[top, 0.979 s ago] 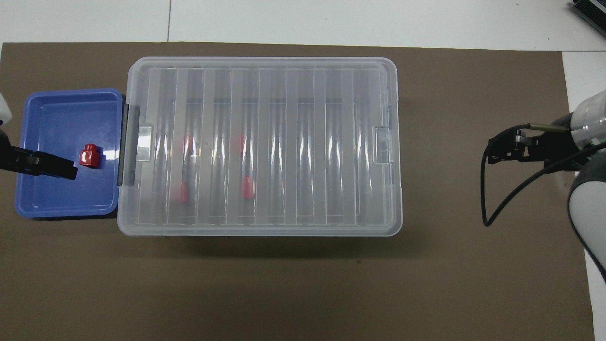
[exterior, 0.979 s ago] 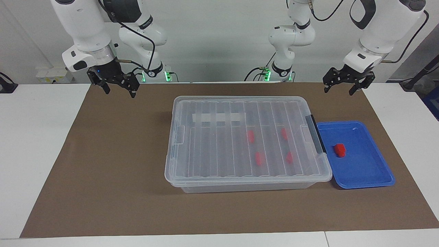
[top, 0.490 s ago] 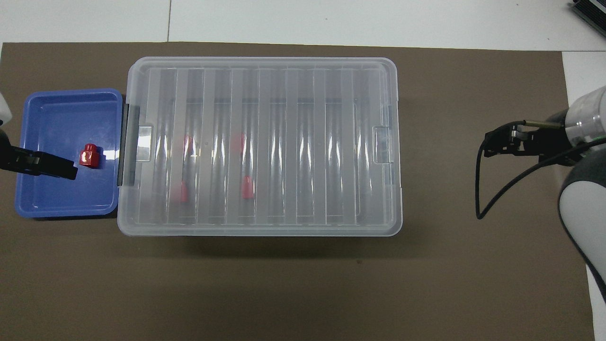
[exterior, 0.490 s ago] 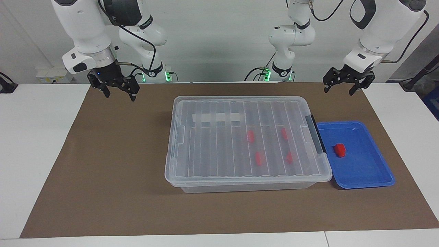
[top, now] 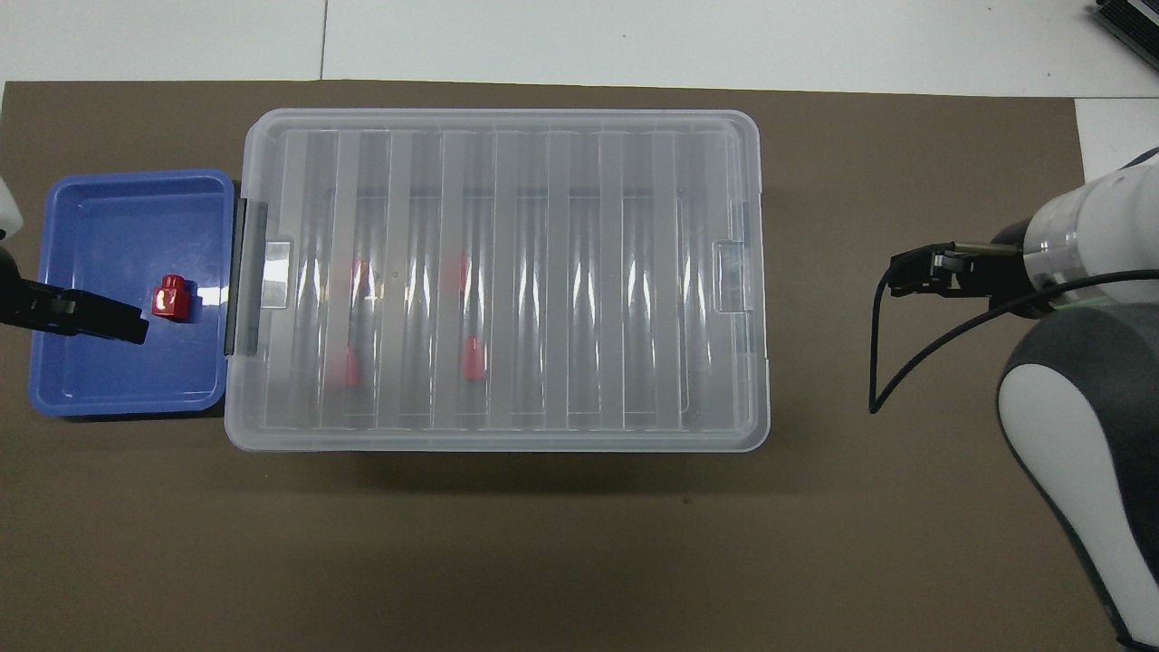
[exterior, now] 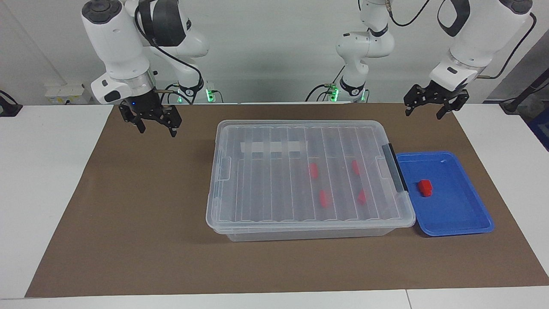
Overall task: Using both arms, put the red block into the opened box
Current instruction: 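Move the right gripper to the edge of the clear lid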
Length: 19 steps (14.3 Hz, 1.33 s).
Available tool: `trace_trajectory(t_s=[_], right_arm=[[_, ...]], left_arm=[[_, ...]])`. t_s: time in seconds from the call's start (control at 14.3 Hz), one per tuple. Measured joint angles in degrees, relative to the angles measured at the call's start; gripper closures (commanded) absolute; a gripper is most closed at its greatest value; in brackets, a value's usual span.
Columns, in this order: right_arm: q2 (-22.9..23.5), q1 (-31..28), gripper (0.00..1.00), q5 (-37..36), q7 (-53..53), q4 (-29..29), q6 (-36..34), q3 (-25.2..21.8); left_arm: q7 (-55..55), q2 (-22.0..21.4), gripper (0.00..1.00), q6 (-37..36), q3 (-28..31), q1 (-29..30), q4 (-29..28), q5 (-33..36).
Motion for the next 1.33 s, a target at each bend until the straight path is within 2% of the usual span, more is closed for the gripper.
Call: trace_trajectory(t_s=[0.35, 0.77, 1.33], right_arm=[[1.2, 3.1, 0.00, 0.0, 0.0, -3.4, 6.1, 0.1], [6.1, 8.1, 0.00, 0.0, 3.5, -3.9, 12.6, 0.1], [7.8, 11.1, 0.00, 0.0, 5.6, -4.0, 13.0, 0.2]], left_arm=[[0.0, 0.0, 0.00, 0.0, 0.0, 0.0, 0.0, 0.0], [0.0, 0.0, 0.00, 0.0, 0.0, 0.0, 0.0, 0.0], [0.0, 0.0, 0.00, 0.0, 0.0, 0.0, 0.0, 0.0]])
